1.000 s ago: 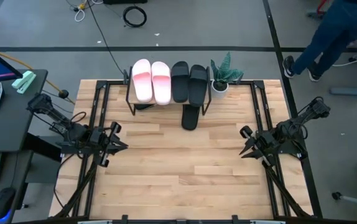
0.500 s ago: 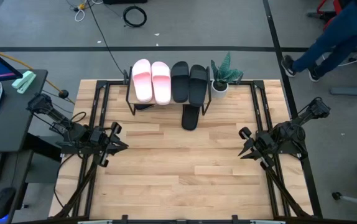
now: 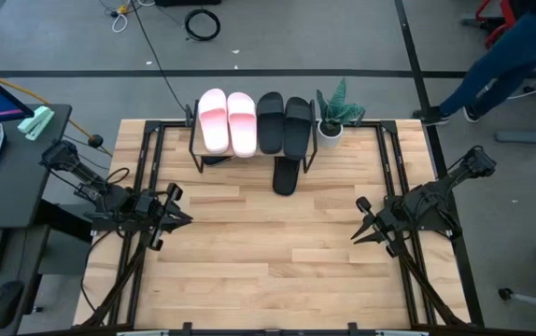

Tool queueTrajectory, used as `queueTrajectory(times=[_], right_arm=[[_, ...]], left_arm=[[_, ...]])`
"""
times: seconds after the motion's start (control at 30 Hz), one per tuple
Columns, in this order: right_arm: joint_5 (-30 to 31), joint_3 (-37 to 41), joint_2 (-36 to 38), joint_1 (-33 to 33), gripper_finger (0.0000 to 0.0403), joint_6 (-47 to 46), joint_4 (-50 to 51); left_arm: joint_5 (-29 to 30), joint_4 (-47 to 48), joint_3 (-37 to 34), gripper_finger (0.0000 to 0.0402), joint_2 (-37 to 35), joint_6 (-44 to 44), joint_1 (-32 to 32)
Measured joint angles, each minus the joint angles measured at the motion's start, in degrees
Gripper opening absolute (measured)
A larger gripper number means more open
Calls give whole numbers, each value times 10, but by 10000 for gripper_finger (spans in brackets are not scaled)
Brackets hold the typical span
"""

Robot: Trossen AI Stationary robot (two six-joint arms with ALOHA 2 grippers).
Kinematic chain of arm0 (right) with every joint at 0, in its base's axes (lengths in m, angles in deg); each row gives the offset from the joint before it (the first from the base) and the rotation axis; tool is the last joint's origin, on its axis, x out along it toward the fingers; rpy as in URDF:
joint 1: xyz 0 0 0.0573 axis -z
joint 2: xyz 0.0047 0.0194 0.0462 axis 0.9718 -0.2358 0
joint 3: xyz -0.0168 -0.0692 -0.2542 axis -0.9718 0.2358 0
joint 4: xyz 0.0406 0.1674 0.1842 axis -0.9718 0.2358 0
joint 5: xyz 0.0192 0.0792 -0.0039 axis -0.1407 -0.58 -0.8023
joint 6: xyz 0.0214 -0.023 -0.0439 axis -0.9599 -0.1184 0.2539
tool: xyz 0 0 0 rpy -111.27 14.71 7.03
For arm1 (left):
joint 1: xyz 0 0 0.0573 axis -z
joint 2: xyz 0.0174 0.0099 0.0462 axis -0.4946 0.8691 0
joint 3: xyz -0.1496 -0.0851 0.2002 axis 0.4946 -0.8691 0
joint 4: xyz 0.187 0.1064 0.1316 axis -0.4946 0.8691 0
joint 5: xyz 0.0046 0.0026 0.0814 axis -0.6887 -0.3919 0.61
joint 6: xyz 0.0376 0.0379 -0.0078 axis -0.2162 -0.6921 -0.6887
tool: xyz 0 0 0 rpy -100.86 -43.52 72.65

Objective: Pick and place slides into the shelf
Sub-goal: Return to Home Position

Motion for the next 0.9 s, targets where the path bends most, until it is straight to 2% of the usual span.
queueTrajectory(times=[0.43, 0.9], right_arm=[[0, 0, 0, 0, 63, -13, 11], [0, 0, 0, 0, 63, -13, 12]], left_arm=[[0, 0, 0, 25, 0, 0, 0], [0, 0, 0, 38, 0, 0, 0]])
